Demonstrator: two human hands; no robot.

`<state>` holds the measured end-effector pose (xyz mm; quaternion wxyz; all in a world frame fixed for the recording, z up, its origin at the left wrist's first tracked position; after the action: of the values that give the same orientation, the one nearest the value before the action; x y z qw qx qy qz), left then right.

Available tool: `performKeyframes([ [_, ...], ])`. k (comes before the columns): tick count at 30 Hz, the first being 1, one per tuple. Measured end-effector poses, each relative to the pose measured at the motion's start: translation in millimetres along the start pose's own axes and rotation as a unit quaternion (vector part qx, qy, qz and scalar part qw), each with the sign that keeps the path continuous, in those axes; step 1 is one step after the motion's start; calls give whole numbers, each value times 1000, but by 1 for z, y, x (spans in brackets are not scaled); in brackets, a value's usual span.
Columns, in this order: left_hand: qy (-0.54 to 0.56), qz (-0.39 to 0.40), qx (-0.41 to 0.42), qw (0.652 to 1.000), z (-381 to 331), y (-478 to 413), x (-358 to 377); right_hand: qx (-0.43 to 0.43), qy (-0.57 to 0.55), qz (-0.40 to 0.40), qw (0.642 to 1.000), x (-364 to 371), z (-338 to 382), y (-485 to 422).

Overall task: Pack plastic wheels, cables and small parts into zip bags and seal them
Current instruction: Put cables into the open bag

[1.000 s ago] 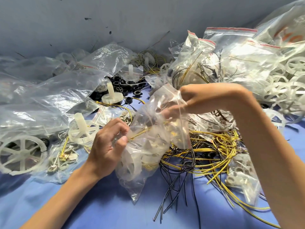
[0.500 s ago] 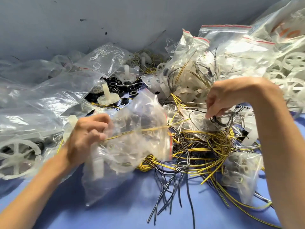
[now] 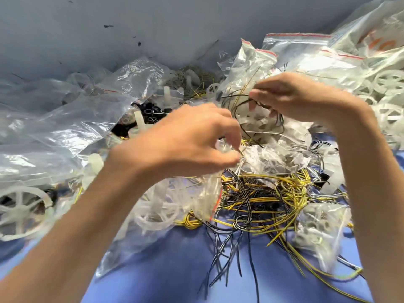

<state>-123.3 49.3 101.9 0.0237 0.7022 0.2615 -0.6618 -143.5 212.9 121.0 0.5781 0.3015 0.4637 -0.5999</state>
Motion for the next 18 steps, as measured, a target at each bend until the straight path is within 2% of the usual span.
performKeyframes([
  [2,-50,134,-64,988,6,-11,20,-3,-28,-26,999,-3,1,0],
  [3,-53,160,-94,981,10,-13,27,-2,-41,-34,999,-4,1,0],
  [7,-11,169,-111,979,20,-11,35,-10,-127,-14,992,-3,4,3],
  [12,-18,128,-88,988,28,-2,22,-34,-111,-10,993,2,13,4],
  [15,-37,141,-132,981,28,4,20,0,-133,35,990,12,10,4],
  [18,-70,151,-167,972,29,6,18,-26,-87,16,996,17,16,1],
])
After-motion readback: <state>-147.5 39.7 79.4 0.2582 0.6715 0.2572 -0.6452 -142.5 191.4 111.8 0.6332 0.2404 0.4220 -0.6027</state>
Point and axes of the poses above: each hand's wrist, its own y-axis away from the middle knuckle, its own x-axis out of the palm, z = x × y, the point moved 5 cm from there along -y, towards the middle knuckle, and after that the axes turned 6 degrees about x, right-handed, at the moved point
